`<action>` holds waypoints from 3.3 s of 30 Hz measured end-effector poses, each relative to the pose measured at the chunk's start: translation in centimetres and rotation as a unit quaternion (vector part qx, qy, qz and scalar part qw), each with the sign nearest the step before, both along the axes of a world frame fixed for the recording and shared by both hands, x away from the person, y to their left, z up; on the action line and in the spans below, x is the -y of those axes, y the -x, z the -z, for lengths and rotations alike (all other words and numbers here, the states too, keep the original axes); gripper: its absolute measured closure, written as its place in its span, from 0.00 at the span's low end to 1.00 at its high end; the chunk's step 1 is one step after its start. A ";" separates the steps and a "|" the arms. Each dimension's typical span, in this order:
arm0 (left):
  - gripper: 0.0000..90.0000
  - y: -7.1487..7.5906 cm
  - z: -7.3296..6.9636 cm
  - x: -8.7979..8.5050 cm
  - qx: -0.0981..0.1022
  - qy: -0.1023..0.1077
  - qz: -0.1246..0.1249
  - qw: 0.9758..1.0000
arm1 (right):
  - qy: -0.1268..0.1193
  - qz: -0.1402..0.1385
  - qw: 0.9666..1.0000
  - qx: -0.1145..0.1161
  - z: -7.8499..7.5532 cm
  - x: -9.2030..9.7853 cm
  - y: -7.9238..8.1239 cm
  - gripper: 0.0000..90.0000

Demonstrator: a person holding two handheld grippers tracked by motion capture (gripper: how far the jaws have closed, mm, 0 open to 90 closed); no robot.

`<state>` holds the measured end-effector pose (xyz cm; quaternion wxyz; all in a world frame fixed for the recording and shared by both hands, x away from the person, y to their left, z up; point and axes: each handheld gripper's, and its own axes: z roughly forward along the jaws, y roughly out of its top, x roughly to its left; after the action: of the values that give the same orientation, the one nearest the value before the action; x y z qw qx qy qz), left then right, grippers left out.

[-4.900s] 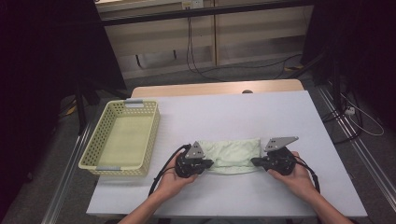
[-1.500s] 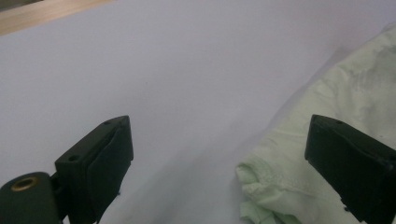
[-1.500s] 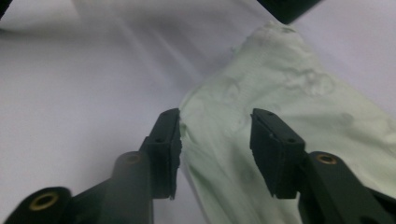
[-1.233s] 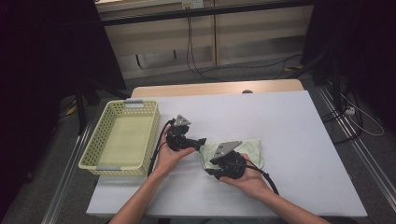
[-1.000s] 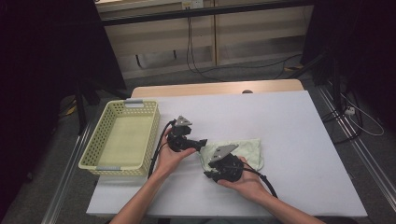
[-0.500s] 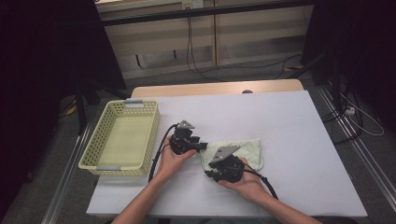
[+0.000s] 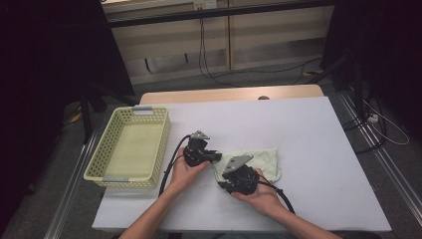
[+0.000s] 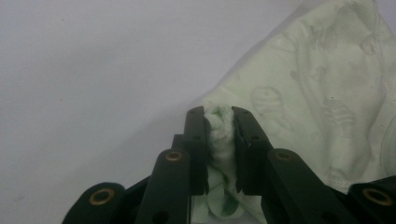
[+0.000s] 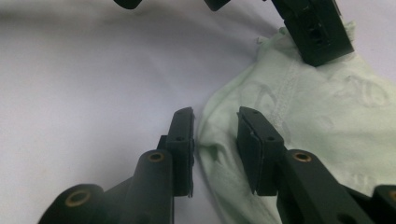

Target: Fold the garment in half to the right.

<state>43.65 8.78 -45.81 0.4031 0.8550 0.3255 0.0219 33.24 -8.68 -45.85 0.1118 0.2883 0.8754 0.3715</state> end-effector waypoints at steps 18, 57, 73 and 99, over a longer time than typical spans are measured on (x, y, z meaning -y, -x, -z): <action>0.87 0.2 -0.6 -0.5 0.006 0.029 -0.022 0.999 | 0.015 0.017 1.000 0.006 -0.1 -0.4 -0.1 0.97; 0.87 0.4 -3.0 -3.7 0.018 0.062 -0.062 0.996 | -0.061 0.017 0.998 0.023 -2.2 -1.0 -0.6 0.98; 0.87 0.2 -3.7 -4.5 0.028 0.065 -0.079 0.994 | -0.074 0.022 0.997 0.031 -3.0 -1.6 -1.0 0.98; 0.87 0.0 -5.2 -5.8 0.047 0.058 -0.102 0.992 | -0.104 0.014 0.994 0.033 -4.2 -3.2 -1.9 0.98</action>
<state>43.62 14.57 -40.57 0.4627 0.7902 0.3930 0.0839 35.10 -5.53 -41.67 0.1156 0.2984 0.8235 0.4684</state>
